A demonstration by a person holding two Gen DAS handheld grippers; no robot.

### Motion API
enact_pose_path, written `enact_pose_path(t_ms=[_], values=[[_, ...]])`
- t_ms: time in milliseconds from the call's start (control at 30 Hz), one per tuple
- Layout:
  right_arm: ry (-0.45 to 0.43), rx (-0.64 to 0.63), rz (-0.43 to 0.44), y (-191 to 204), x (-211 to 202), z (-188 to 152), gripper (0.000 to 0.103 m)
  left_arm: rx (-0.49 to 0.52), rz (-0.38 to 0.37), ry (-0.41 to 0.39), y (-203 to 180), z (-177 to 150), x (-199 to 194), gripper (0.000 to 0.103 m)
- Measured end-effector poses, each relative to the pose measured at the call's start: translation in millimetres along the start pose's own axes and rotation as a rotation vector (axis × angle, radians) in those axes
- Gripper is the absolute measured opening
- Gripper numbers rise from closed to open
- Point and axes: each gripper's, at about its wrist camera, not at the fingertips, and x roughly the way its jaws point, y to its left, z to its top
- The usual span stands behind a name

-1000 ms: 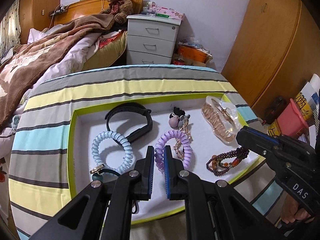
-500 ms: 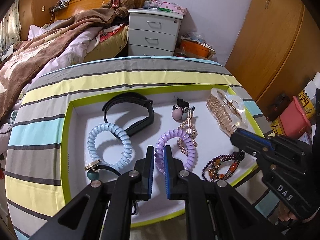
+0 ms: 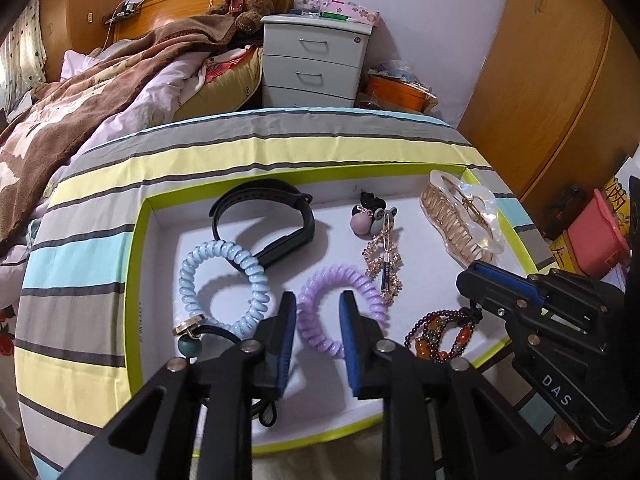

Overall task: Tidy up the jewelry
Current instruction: 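Open both grippers to drop the hair tie and bracelet in the lid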

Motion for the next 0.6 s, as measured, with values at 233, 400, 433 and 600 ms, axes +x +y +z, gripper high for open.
enact_pose_path(t_ms=[233, 400, 433, 600], values=[[-0.003, -0.005, -0.005, 1.3, -1.5, 0.4, 0.013, -0.004, 0.002, -0.007, 0.6, 0.1, -3.7, 0.035], [-0.007, 0.0, -0.009, 1.9, -3.8, -0.9, 0.018, -0.004, 0.006, -0.01, -0.8, -0.5, -6.7, 0.038], [-0.009, 0.001, -0.007, 1.7, -4.5, -0.9, 0.022, -0.002, 0.006, -0.012, -1.4, -0.7, -7.5, 0.039], [-0.028, 0.014, -0.003, 1.5, -11.5, -1.1, 0.034, -0.001, 0.017, -0.023, -2.3, -2.4, -14.1, 0.044]])
